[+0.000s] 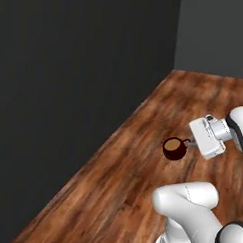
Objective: Pick up the brewed coffee from the coffee machine and place it next to the breakfast plate on the dining counter.
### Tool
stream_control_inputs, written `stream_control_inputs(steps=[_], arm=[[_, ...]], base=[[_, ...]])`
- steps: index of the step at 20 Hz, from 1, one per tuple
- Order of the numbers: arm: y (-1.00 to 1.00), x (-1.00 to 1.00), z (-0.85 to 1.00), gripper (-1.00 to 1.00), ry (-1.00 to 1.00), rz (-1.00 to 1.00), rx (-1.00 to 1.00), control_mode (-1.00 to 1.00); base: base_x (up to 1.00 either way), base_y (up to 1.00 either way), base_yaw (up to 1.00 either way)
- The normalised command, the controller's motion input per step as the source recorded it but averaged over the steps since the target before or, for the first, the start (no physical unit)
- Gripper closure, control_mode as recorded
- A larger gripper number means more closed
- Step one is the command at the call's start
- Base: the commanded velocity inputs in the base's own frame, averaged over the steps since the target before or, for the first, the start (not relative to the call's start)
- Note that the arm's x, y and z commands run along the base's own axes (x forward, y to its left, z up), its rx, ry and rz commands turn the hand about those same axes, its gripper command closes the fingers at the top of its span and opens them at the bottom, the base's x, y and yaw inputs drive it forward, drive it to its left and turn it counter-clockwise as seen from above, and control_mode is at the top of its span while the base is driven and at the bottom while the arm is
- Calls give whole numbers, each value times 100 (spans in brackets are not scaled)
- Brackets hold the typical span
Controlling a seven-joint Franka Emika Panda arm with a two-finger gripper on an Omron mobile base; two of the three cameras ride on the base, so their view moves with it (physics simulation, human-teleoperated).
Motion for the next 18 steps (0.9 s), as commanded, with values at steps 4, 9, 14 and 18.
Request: stream_control_inputs(steps=[4, 9, 14, 18], arm=[[0, 0, 0, 100, 0, 0, 0, 100], [0, 0, 0, 100, 0, 0, 0, 100], [0, 0, 0, 100, 0, 0, 0, 100], [0, 0, 0, 100, 0, 0, 0, 100]], base=[[39, 41, -72], [18, 36, -79], [31, 31, -75], [58, 30, -64]])
